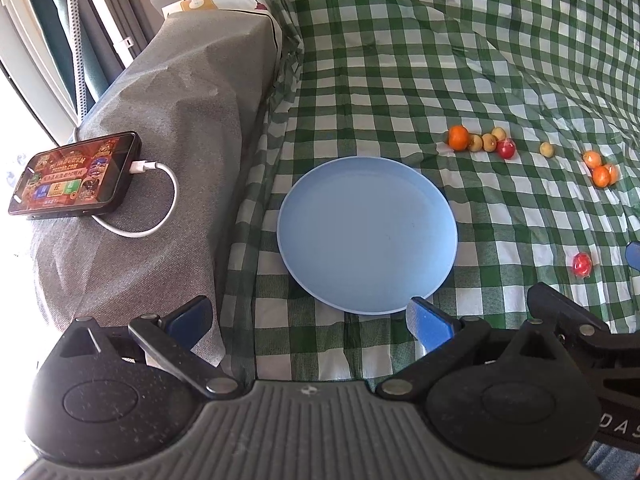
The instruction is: Organize fruits
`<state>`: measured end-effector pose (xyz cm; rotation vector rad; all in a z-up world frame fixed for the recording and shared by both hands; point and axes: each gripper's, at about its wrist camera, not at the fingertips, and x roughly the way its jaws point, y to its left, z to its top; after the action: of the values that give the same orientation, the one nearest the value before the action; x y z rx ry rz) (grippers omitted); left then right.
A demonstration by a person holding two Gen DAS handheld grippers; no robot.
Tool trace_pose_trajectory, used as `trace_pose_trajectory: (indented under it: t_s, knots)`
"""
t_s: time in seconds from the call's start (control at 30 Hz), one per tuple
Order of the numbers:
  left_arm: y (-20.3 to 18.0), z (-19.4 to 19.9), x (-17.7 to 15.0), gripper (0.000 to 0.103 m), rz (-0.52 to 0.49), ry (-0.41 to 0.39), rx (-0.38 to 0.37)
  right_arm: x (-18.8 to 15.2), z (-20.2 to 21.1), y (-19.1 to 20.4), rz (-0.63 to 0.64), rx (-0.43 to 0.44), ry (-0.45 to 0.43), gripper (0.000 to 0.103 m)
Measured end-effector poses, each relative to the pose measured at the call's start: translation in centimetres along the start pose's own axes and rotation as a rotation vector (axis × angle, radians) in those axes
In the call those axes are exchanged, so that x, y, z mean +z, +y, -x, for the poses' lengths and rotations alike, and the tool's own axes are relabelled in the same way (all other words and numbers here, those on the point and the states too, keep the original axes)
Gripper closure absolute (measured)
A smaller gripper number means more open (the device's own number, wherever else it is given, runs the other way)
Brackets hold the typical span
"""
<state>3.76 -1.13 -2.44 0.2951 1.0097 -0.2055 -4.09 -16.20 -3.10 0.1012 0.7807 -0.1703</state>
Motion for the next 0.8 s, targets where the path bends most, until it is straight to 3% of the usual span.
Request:
trace_pose_trajectory:
  t_s: [0.8]
  knots:
    - [0.44, 0.63, -0.21, 0.0, 0.006, -0.009, 0.0, 0.19, 0.5, 0.08, -0.01, -0.001, 0.0, 0.0]
